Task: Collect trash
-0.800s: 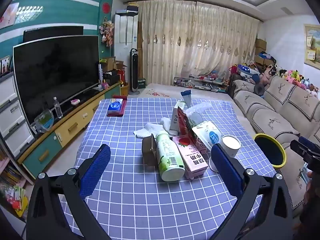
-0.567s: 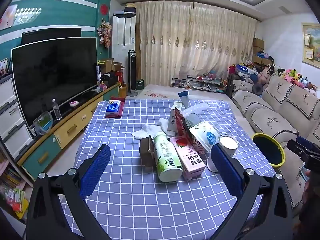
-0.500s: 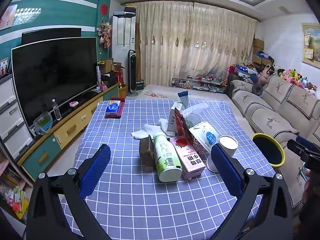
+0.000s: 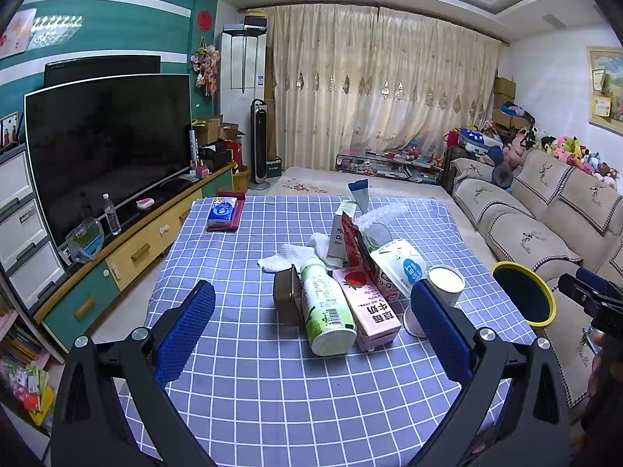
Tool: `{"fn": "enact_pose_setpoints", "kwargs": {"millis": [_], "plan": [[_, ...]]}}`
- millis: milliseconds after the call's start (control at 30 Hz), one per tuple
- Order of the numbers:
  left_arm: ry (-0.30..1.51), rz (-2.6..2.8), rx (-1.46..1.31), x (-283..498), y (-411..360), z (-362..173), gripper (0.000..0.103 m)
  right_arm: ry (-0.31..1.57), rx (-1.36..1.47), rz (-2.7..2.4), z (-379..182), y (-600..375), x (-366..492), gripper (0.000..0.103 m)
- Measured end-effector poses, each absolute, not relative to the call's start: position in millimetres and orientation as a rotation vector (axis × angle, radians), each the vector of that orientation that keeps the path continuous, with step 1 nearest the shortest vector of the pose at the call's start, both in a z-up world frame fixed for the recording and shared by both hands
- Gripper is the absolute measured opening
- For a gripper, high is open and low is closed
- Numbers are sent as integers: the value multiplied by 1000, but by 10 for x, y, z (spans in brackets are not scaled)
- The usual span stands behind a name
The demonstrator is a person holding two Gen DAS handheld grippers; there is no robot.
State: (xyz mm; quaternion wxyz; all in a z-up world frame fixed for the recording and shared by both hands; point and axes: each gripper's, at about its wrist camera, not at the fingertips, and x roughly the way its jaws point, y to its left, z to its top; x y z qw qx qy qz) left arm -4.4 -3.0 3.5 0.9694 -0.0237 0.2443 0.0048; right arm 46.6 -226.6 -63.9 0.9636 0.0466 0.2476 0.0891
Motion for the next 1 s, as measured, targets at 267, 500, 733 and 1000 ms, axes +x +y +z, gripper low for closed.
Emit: {"fn": "enact_pose_setpoints", "kwargs": {"millis": [267,500,733,1000], "plan": [[495,10,-47,-39,-29,26,99,504,96,182,-671,-2254,497,97],[499,8,-44,-38,-45,17,99,507,98,181,-689,-2250,500,97],[504,4,-42,-37,-66,-1,99,514,99,185,-715,-2234,474,97],[506,5,-43,-33,-74,-8,99,514,103,182,-744,-2224,475,97]]}}
